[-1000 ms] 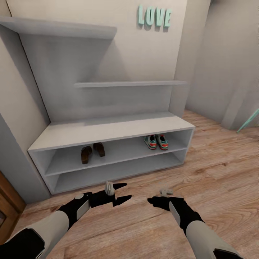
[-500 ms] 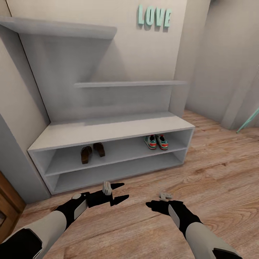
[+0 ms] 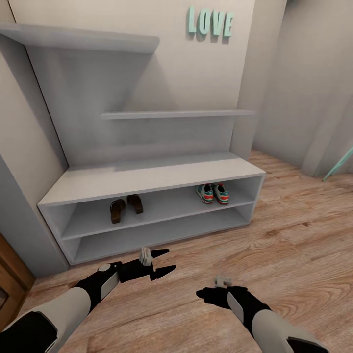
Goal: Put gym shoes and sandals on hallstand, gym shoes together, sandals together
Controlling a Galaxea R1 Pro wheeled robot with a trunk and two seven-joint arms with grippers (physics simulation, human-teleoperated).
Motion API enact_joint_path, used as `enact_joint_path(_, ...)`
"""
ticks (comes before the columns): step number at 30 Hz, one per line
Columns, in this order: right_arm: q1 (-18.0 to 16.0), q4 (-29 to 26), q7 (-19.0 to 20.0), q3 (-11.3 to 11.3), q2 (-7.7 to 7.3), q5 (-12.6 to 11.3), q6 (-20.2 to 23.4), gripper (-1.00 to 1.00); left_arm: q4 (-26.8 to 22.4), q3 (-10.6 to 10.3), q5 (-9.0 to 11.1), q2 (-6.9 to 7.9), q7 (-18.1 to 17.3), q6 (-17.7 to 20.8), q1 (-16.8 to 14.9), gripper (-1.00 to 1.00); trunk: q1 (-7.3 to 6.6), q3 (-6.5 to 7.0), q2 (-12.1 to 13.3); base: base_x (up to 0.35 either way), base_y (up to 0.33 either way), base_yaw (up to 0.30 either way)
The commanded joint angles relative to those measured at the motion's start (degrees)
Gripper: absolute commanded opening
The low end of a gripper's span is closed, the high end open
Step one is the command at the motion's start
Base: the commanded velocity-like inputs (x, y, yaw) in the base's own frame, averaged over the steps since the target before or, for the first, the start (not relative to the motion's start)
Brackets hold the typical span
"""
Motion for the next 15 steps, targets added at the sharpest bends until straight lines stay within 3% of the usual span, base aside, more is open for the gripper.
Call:
enact_joint_path(1,0.00,0.27,0.22,-0.43,0.01,0.33,-0.80,1.00,0.00,-0.47,0.49,0.04,-0.02,-0.32,-0.05,1.00,-0.01,-0.05,-0.02,0.000,0.000,0.000)
enact_joint_path(3,0.00,1.08,0.21,-0.45,-0.02,0.21,-4.99,1.00,0.00,-0.44,0.49,0.04,-0.02,-0.32,-0.04,1.00,-0.01,-0.05,-0.02,0.000,0.000,0.000)
enact_joint_path(4,0.00,1.46,0.21,-0.46,-0.04,0.19,-9.83,1.00,0.00,-0.43,0.49,0.04,-0.02,-0.32,-0.04,1.00,-0.01,-0.05,-0.02,0.000,0.000,0.000)
enact_joint_path(8,0.00,1.65,0.21,-0.46,-0.05,0.18,-15.41,1.00,0.00,-0.42,0.49,0.04,-0.02,-0.32,-0.04,1.00,-0.01,-0.05,-0.02,0.000,0.000,0.000)
enact_joint_path(15,0.00,1.75,0.21,-0.47,-0.05,0.02,-17.86,1.00,0.00,-0.41,0.49,0.04,-0.02,-0.32,-0.07,1.00,-0.01,-0.05,-0.02,0.000,0.000,0.000)
